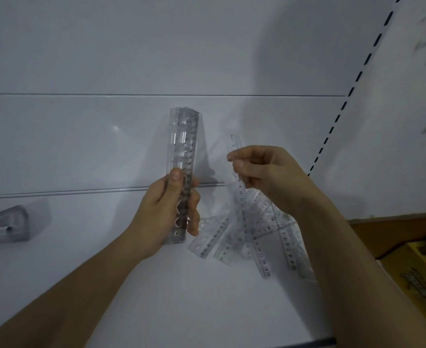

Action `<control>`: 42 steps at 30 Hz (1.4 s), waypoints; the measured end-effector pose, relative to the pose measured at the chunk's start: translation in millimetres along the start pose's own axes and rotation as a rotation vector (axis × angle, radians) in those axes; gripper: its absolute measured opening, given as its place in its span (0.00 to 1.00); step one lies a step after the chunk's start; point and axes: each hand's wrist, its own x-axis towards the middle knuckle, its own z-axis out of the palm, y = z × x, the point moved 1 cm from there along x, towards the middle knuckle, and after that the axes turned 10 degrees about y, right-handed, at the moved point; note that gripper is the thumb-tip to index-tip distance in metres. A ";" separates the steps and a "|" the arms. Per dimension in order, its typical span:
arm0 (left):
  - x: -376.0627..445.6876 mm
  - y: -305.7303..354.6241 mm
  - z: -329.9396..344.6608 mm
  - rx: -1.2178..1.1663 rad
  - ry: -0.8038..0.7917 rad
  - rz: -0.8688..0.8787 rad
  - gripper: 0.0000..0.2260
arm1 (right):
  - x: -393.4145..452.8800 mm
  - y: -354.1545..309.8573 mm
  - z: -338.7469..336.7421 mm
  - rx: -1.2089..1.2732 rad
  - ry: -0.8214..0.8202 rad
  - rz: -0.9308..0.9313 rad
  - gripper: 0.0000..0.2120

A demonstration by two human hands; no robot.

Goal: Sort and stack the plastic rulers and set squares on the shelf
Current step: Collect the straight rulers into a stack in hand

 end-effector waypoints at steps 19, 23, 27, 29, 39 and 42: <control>4.6 -4.0 -5.6 0.208 -0.005 0.279 0.15 | -6.9 12.7 11.2 -1.076 0.069 0.078 0.31; 3.8 -7.5 -7.3 0.373 -0.059 0.391 0.12 | -8.3 7.4 15.2 -1.032 0.148 0.086 0.30; 3.7 -7.1 -5.0 0.415 -0.051 0.410 0.10 | -6.5 10.6 13.0 -0.944 0.150 0.115 0.32; 4.0 -6.3 -5.0 0.417 -0.046 0.418 0.10 | -4.2 15.5 11.9 -0.862 0.127 0.129 0.31; 2.8 -3.8 -6.0 0.438 -0.064 0.443 0.10 | -3.8 16.0 1.0 -1.136 -0.263 -0.077 0.26; 2.4 -3.6 -5.7 0.429 -0.067 0.447 0.10 | -5.9 13.6 3.6 -1.185 -0.289 -0.083 0.27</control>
